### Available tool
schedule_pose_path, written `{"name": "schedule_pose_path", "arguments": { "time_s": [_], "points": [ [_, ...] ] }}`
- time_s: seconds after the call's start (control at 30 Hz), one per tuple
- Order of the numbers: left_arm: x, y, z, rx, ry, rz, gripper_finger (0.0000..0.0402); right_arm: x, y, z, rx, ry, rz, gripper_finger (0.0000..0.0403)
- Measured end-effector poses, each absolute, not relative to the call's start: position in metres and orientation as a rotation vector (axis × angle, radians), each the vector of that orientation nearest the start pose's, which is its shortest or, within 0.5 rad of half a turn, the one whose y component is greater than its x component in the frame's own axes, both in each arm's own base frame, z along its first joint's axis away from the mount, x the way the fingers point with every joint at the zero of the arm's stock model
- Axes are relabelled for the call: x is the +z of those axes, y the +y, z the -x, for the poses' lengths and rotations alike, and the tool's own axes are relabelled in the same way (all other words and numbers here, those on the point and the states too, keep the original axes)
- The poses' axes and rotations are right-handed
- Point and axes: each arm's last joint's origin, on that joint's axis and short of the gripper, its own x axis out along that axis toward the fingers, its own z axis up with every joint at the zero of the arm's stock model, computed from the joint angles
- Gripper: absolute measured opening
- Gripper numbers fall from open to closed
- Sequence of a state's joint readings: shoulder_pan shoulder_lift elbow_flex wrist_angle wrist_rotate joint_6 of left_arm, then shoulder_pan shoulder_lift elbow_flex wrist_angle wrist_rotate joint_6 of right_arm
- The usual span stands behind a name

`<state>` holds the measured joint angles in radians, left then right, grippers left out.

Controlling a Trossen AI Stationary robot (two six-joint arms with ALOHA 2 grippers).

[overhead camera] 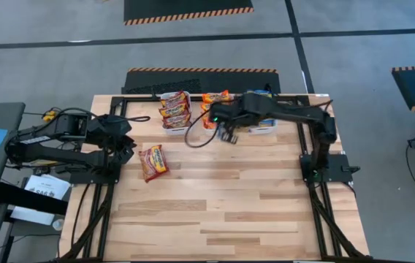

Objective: Sort Maruchan noodles
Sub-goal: Put the blue noodle pack into the right white bin

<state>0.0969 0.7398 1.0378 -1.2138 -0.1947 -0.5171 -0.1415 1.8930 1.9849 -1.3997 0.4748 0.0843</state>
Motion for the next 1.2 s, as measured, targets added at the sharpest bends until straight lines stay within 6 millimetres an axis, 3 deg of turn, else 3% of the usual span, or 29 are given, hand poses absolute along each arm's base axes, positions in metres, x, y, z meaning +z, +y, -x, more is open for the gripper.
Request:
{"name": "schedule_pose_path", "arguments": {
  "time_s": [0.27,0.53,0.93,1.2],
  "points": [
    [0.335,0.016,-0.099,0.532,0.814,0.418,0.0091,0.369,-0.095,-0.285,-0.909,1.292,0.154,0.0005],
    [0.335,0.018,-0.099,0.580,0.799,0.396,0.0091,0.343,-0.103,-0.227,-1.008,1.103,0.151,0.0005],
    [0.336,0.020,-0.098,0.667,0.766,0.379,0.0091,0.266,-0.124,-0.212,-0.878,1.164,0.242,0.0005],
    [0.336,0.021,-0.098,0.713,0.742,0.405,0.0091,0.243,-0.140,-0.224,-0.754,1.230,0.302,0.0006]
  ]
}}
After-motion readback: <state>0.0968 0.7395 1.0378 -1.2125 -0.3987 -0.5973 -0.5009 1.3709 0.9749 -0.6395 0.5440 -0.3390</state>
